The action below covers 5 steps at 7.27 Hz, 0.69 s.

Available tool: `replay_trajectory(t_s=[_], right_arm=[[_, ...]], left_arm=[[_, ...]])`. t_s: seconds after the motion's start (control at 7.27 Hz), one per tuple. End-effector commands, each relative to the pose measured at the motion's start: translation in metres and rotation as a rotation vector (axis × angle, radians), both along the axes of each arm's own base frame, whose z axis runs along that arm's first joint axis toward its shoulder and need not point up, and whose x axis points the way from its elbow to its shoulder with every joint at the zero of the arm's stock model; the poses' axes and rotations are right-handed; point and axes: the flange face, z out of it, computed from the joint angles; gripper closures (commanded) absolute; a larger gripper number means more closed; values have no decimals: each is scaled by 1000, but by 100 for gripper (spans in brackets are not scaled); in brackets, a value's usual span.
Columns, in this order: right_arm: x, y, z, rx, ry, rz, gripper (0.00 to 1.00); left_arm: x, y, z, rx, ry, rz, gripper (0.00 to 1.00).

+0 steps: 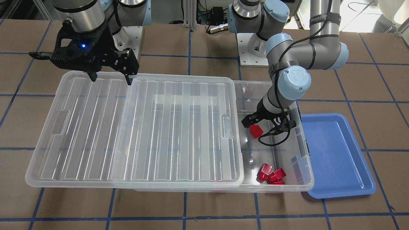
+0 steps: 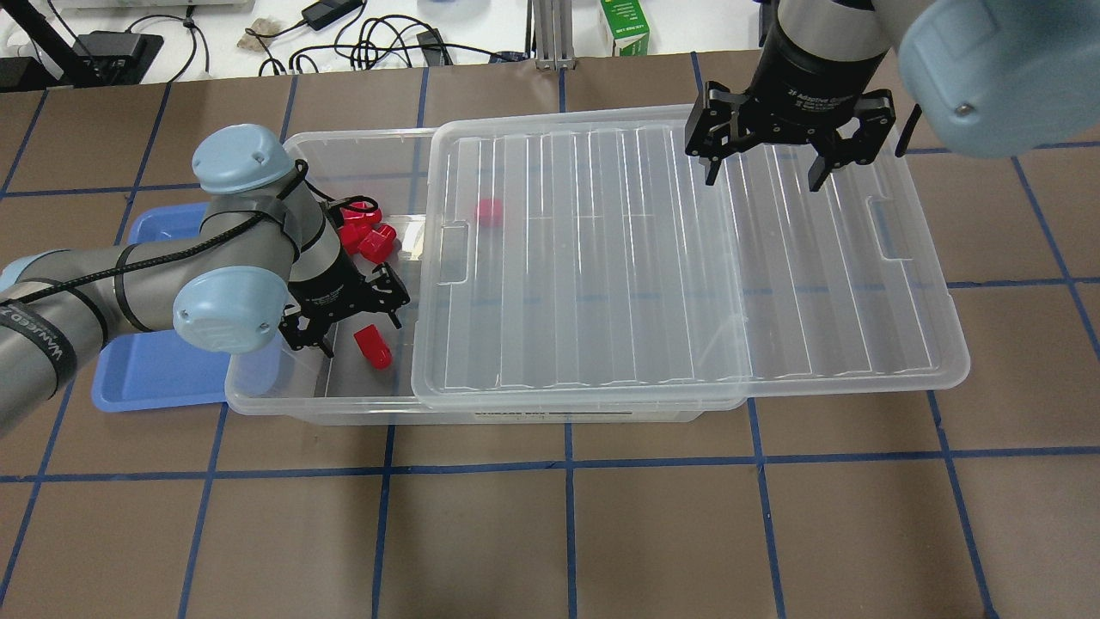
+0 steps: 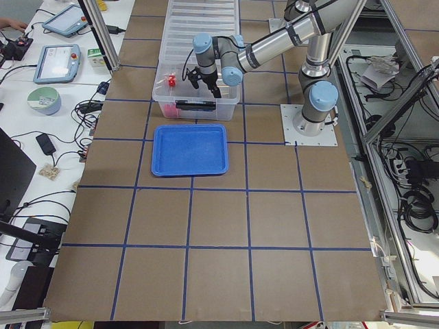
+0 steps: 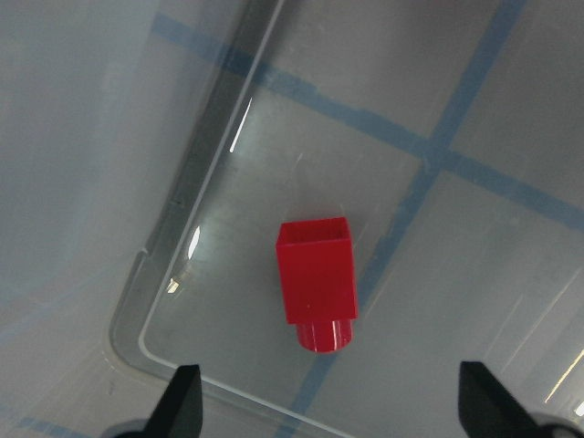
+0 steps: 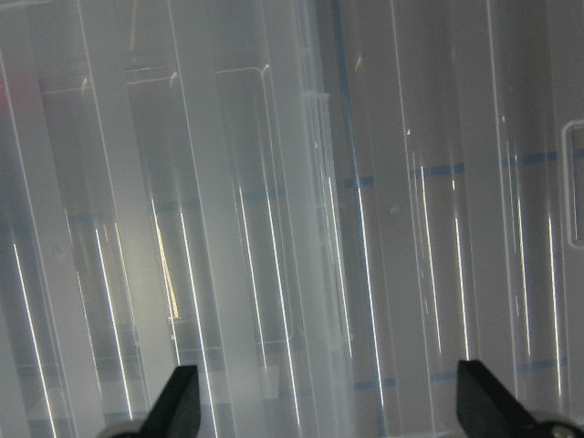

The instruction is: Place red block in blue tray from box

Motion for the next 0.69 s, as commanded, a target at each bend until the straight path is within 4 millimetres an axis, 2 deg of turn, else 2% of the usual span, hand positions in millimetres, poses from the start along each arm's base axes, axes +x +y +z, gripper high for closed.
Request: replay_trajectory(t_s=[0.0, 0.28, 0.41, 0.55], right_arm=[[0, 0, 0, 1, 0, 0, 0], [0, 0, -1, 2, 0, 0, 0], [0, 0, 0, 1, -2, 0, 0], [0, 0, 0, 1, -3, 0, 0]], left_arm=[[0, -5, -22, 11, 2, 4, 0], [-1, 7, -44, 20, 3, 2, 0], [1, 0, -50, -16, -6, 0, 14], [0, 1, -54, -8, -4, -14, 34]])
